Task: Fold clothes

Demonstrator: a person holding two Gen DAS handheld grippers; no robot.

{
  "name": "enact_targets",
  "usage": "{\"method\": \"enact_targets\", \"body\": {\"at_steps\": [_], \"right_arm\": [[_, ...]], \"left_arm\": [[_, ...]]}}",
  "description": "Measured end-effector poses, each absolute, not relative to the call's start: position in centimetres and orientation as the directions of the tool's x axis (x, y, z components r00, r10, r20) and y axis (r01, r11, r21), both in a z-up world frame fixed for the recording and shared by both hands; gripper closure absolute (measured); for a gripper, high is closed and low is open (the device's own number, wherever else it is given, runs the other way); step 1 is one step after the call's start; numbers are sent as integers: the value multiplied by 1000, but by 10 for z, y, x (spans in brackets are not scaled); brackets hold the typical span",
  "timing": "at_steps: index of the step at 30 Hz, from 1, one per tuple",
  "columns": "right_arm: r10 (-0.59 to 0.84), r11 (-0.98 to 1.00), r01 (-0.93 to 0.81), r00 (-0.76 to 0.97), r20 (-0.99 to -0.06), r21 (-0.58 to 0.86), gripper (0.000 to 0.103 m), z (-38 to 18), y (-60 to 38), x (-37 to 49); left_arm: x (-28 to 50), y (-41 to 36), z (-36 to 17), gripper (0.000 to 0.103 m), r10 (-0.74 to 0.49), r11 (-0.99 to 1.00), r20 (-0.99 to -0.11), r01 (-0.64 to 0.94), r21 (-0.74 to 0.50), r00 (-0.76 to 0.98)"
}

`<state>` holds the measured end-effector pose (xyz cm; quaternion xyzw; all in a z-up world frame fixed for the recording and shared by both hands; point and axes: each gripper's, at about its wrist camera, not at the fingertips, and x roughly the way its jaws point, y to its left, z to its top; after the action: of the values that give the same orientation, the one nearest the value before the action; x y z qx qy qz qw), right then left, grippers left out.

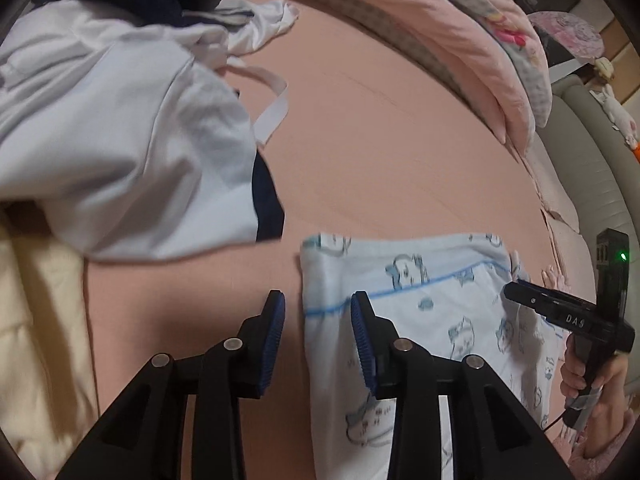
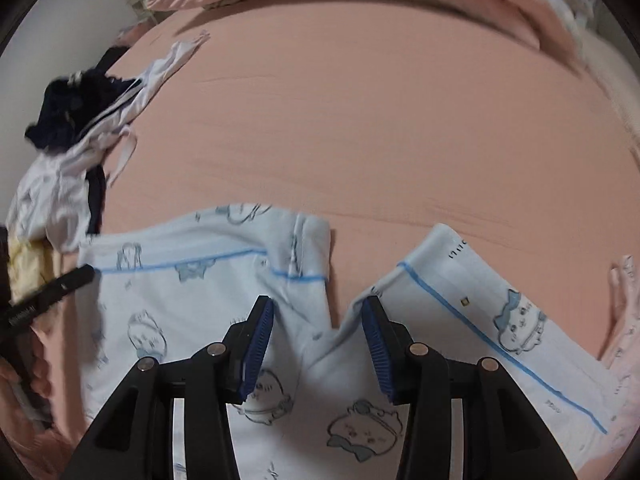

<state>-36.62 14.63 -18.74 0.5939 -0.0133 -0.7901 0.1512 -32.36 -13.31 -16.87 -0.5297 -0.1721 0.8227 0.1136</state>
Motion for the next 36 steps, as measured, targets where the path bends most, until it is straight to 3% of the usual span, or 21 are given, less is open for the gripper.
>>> {"method": "enact_targets", "body": {"at_steps": [3,6,9,15,20,23,28,32,36], "right_arm": [[-284,-946,222,-214,-935,236,57,-171,153,-360],[-228,-939,297,-162,-960,173,46,-166,164,-329],[-164,-930,346,-86,-983,125,46,-184,182,-291],[-46,-921,389,-100,-994,4,46,-201,200,-218],[-237,-910,397,-267,-934,118,46,-137,166,-257],[-236,-922,374,-337,-911,100,46,-125,138,-304],[-107,-906,422,-322,-941,-41,74,-167,105,-330],[-44,-901,427,-280,-959,-83,77,-200,104,-332],[-89,-927,375,-264,-961,-17,77,-206,128,-329]], "left_arm": [[-317,-133,-166,72,365,-919,-835,-15,-394,-412],[-305,-130,-167,72,386,-915,-823,-59,-399,-416],[-297,-127,-171,71,386,-917,-818,-79,-391,-426],[-296,-131,-163,68,414,-905,-811,-93,-415,-412],[-308,-118,-163,68,364,-926,-824,-74,-370,-434],[-311,-120,-159,68,375,-920,-812,-69,-387,-446],[-318,-110,-153,68,349,-934,-828,-92,-344,-439],[-318,-99,-153,68,333,-943,-841,-140,-302,-426],[-321,-94,-155,68,328,-945,-844,-145,-294,-423]]}}
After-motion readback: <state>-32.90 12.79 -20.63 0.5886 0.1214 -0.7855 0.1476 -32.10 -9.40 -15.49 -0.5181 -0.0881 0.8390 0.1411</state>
